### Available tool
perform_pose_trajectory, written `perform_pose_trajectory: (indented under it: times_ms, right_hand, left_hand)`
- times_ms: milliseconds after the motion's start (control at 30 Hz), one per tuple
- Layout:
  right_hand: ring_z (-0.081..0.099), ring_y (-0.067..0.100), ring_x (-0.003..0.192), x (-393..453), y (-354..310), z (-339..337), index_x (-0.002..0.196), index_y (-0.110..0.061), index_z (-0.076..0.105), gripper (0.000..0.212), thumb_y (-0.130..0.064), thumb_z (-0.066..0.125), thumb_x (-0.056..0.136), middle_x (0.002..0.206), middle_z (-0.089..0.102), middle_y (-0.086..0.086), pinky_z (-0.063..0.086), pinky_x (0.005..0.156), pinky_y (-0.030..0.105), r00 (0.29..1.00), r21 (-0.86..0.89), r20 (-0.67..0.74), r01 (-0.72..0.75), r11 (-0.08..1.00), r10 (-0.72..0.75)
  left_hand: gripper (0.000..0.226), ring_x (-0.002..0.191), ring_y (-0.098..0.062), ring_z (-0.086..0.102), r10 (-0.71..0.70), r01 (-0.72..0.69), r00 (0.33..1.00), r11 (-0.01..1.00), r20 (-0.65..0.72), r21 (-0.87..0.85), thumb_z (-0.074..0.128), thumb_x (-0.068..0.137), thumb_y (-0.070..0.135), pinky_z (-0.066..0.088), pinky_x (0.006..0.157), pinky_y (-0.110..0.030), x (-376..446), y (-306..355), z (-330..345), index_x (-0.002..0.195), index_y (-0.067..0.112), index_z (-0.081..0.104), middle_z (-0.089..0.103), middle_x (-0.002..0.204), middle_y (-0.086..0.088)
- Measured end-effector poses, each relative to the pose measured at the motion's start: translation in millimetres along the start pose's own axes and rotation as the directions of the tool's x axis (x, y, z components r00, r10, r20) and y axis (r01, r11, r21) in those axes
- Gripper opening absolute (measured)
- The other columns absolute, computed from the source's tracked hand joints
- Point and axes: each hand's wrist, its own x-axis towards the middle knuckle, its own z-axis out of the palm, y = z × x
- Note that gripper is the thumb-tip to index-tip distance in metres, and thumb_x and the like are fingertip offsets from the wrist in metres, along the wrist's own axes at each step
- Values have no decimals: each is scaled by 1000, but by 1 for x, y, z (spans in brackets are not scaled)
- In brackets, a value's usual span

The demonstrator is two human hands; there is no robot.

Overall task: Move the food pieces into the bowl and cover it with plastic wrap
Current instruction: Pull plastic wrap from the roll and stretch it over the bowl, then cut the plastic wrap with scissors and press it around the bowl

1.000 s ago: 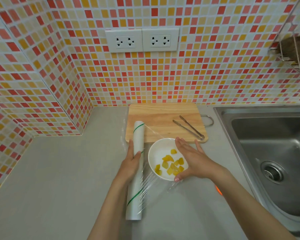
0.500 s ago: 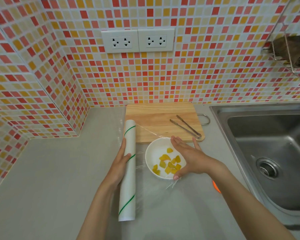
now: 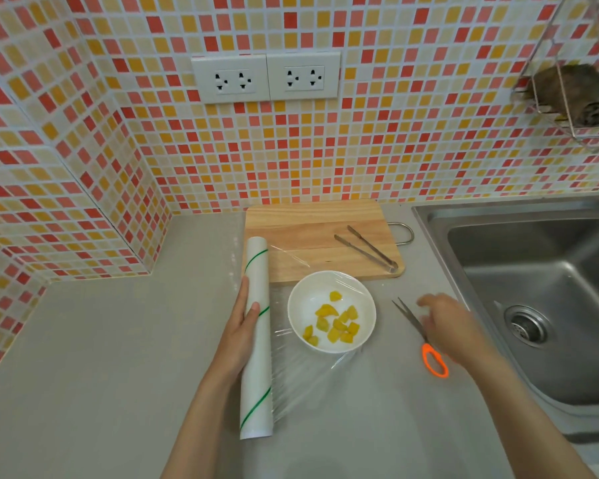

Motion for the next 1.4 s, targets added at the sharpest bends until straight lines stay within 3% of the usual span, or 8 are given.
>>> perform_pose_trajectory:
  times_ms: [167,333,500,933,1100,1167,1233,1400]
  right_hand:
    - [51,26,73,-21,23,8,89,-14,55,17,-20,61,74,75,44,-1,38,58,29,966,-79,231,-97,992,113]
    - [45,23,65,-31,15,15,92,-10,59,15,-17,59,80,82,41,5,34,52,26,985,-53,141,-91,994,98]
    - [52,31,69,-35,7,9,58,-12,57,19,-6,59,75,83,45,15,46,58,33,990,16,79,-115,993,113]
    - [62,24,85,-35,-8,33,105,-13,58,22,-13,40,92,98,59,8,34,63,27,975,-353,-190,-178,919,116]
    - [65,29,71,-43,-10,30,100,-7,55,12,-8,49,89,81,65,12,40,65,33,983,-479,-170,-140,867,65]
    - [62,36,60,-43,1,30,89,0,55,8,2,59,82,68,61,20,38,56,34,978,-320,-208,-83,944,16]
    - [62,36,72,-46,7,20,99,-8,50,9,-7,44,92,77,63,16,39,61,35,984,106,-137,-96,990,110]
    - [59,21,61,-98,-19,2,107,-5,57,29,13,51,85,64,63,3,46,56,24,967,767,193,-42,641,-168]
  left_hand:
    - [53,132,11,21,2,-2,1000,1000,3,-1,38,101,25,17,103,-12,2,2,-1,148,38,18,20,145,30]
    - [53,135,8,20,-4,4,1000,1000,10,9,37,101,26,15,107,-15,1,3,-4,149,37,17,20,147,28]
    - [53,137,5,20,-8,7,1000,1000,9,7,36,101,25,15,110,-18,1,3,-5,149,36,16,19,150,26]
    - [53,134,5,24,-20,21,1000,1000,7,-22,36,101,26,19,109,-19,0,0,-1,149,38,16,21,148,26]
    - [54,135,5,22,-14,14,1000,1000,5,-15,36,101,27,17,109,-19,0,0,-2,149,38,14,20,147,27]
    - [54,137,4,22,-13,13,1000,1000,3,-22,37,101,27,17,110,-19,0,-1,-2,149,38,15,20,149,26]
    - [54,138,2,22,-16,16,1000,999,0,-30,37,101,27,18,112,-21,0,-1,-2,149,38,15,19,152,23]
    - [54,140,-1,23,-21,21,1000,998,-3,-51,37,101,26,18,117,-26,-1,-2,-1,149,37,15,18,156,19]
